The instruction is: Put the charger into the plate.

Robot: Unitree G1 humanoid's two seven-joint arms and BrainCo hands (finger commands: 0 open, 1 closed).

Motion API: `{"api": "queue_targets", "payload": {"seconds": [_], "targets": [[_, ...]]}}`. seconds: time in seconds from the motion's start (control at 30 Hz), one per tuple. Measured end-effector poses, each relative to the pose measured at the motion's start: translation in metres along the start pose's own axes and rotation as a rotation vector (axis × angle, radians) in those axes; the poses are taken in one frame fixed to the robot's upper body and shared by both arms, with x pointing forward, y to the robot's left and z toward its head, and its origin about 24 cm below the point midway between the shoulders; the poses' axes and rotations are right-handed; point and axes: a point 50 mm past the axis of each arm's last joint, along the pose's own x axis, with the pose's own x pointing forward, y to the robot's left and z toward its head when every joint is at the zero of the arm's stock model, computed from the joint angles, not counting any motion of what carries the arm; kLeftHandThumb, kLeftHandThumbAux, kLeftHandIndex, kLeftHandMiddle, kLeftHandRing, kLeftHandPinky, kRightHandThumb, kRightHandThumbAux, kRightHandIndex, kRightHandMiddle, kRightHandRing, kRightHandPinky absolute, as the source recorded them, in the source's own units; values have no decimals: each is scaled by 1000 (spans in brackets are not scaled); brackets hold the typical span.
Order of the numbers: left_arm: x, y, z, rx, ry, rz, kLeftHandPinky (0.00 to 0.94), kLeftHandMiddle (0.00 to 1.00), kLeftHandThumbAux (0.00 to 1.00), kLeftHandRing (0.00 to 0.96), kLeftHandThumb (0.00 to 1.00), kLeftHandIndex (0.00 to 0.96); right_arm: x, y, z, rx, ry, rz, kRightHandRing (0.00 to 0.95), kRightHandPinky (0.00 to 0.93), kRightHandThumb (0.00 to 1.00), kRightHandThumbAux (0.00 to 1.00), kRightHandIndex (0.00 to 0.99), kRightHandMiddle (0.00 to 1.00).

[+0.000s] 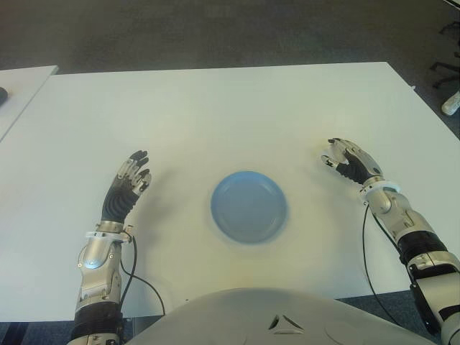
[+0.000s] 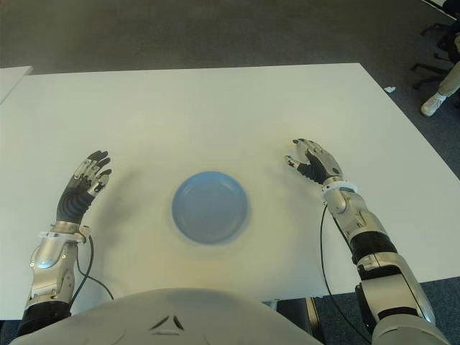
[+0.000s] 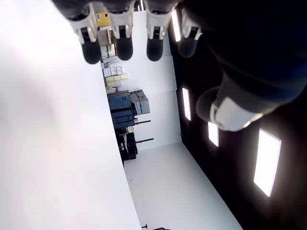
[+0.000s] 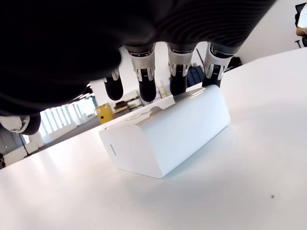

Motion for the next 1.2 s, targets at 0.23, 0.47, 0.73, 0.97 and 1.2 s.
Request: {"api": "queue_targets", "payload": {"seconds": [0.23,0.47,0.73,0.97,1.2], "targets": [[0,-2,2,-1,-7,-1,130,83,594,85,396,65,0,1,1,2,-8,9,0,0,198,182,0,0],[0,-3,2,-5,-3,-2,130,83,594,85,396,65,1,3,5,12,-25,16,0,0,195,185,0,0],[-1,-3,2,-7,3,-4,130,83,594,85,396,65,1,5,8,22,-46,20,0,0,194,184,0,0],[0,-4,4,-5,-4,-6,130,83,594,85,396,65,1,5,8,32,-44,27,0,0,197,185,0,0],[0,-4,6,-4,-8,-8,130,83,594,85,396,65,2,5,8,38,-39,28,0,0,192,195,0,0]]}}
